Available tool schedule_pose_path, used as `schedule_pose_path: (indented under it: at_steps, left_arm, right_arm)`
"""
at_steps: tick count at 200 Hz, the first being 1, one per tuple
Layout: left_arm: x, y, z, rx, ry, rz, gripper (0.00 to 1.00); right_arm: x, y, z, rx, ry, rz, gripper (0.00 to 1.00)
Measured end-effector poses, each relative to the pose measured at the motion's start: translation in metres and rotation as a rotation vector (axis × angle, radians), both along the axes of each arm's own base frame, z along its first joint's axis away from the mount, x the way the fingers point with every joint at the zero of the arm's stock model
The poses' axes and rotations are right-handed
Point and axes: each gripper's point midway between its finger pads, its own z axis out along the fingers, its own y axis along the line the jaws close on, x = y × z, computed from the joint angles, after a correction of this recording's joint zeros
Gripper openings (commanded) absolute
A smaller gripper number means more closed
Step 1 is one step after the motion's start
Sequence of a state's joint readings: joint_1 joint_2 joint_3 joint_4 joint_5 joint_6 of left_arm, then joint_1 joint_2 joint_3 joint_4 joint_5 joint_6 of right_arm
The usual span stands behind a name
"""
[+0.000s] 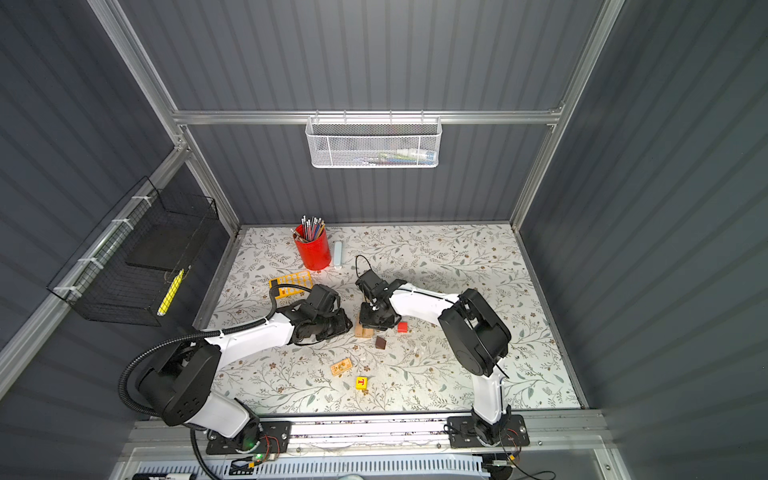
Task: Build the wood block tower
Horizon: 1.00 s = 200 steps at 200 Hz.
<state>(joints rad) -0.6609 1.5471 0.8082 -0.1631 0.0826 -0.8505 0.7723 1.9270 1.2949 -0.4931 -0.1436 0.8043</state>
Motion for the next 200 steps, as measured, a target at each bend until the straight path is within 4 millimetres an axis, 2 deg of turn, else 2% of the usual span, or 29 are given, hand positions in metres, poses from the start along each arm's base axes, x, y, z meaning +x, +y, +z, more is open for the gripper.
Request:
schedule_pose_path:
  at_steps: [57, 128, 170, 200]
  left_arm:
    - [0.0, 0.0, 0.0, 0.0, 0.0, 0.0, 0.33]
    - [0.0, 0.0, 0.0, 0.001, -0.001, 0.001, 0.33]
    - [0.0, 0.0, -0.001, 0.003, 0.0, 0.003, 0.33]
    - [0.0, 0.002, -0.012, 0.017, 0.027, 0.013, 0.33]
  right_arm:
    - [-0.002, -0.003, 0.0, -0.002, -0.003, -0.003, 0.36]
    - [-0.007, -0.011, 0.028, 0.057, -0.045, -0.015, 0.36]
    - [-0.012, -0.021, 0.017, 0.11, 0.01, -0.043, 0.37]
    - [-0.01, -0.015, 0.017, 0.166, 0.021, -0.047, 0.36]
